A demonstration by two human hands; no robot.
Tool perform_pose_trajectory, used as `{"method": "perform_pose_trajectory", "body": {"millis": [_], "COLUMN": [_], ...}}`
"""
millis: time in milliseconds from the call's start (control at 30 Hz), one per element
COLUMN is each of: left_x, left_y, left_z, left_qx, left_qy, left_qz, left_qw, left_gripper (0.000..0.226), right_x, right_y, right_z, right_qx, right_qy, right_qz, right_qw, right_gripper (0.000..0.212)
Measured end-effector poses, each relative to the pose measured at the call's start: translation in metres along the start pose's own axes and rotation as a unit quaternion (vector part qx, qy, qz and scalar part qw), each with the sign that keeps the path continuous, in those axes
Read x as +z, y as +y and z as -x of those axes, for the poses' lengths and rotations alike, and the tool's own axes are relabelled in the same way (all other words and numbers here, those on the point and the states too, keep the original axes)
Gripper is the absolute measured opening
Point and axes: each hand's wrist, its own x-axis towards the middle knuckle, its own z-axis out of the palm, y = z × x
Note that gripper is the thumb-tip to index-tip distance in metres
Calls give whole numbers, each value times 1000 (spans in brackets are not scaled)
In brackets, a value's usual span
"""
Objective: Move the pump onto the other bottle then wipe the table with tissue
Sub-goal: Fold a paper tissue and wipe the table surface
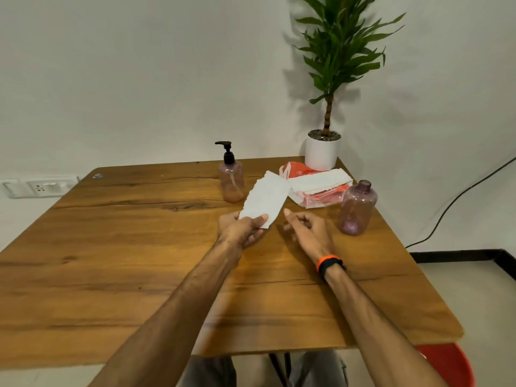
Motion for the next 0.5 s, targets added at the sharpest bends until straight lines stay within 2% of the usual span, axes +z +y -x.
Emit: {"method": "perform_pose_trajectory", "body": {"millis": [100, 233, 367, 500], "left_x": [-19, -43, -70, -94], "left_y": [-10, -16, -12, 0], "left_z": [11, 23, 28, 29], "left_qx": [7, 17, 35, 62], "left_qy": [3, -5, -1, 11], "left_qz": [23, 19, -23, -20], "left_qw": [1000, 1000, 999, 998], "left_gripper": [43, 44, 42, 32], "right_x": [22, 41, 53, 57], "right_y": [-20, -33, -42, -52], "right_z": [11, 17, 22, 27], "right_qx": [83, 124, 125, 116], "right_qy": [-37, -69, -108, -182], "right_qz": [-118, -165, -166, -136], "right_qw": [989, 976, 972, 967], "right_gripper": [33, 16, 11, 16]}}
